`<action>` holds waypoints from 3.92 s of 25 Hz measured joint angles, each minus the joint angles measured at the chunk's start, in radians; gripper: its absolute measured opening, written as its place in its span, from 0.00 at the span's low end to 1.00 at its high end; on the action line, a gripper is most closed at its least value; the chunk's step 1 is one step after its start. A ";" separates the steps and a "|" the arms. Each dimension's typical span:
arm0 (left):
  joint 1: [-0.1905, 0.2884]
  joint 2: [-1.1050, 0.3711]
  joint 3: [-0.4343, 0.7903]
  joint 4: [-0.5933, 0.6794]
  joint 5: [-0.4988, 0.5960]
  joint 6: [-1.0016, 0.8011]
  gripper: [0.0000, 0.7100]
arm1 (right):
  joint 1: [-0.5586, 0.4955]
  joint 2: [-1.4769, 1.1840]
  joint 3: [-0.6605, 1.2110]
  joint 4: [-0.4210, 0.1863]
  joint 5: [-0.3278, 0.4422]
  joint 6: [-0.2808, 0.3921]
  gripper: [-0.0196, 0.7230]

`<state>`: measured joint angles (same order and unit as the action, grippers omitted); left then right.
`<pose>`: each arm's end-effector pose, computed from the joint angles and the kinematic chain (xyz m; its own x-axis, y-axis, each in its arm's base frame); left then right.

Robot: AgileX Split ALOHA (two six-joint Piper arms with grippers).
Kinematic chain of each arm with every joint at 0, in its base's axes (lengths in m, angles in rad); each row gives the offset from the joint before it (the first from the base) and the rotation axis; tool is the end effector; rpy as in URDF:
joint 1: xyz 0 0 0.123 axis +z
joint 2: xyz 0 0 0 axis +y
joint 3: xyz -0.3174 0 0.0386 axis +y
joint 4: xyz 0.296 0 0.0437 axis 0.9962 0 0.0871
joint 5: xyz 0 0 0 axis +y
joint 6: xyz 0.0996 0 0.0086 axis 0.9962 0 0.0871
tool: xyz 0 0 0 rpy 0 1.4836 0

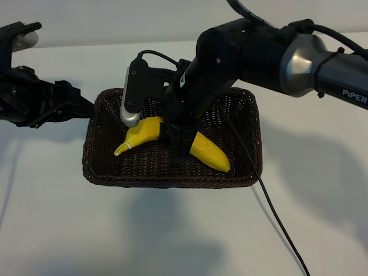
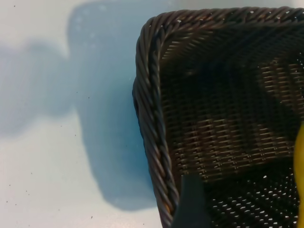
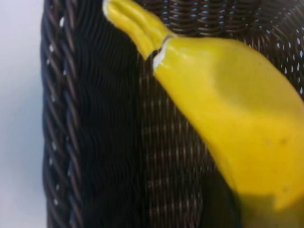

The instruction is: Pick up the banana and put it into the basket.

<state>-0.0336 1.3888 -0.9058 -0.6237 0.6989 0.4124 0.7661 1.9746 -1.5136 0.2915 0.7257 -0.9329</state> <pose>0.3119 -0.0481 0.2657 -0.8560 -0.0556 -0.5140 0.1586 0.9181 -0.3633 0.3406 0.3542 0.2207 0.0066 -0.8838 -0.4678 -0.9793 0.0890 -0.1818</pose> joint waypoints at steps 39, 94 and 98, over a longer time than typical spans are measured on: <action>0.000 0.000 0.000 -0.001 -0.002 0.002 0.84 | 0.000 0.080 0.000 0.056 -0.086 0.008 0.63; 0.000 0.000 0.000 -0.001 -0.029 0.077 0.84 | -0.206 -0.117 -0.085 -0.228 0.404 0.752 0.84; 0.000 0.000 0.000 -0.001 -0.029 0.078 0.84 | -0.210 -0.147 -0.086 -0.180 0.424 0.735 0.84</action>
<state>-0.0336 1.3888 -0.9058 -0.6246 0.6695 0.4902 0.5566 1.8277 -1.5992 0.1114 1.1499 -0.1982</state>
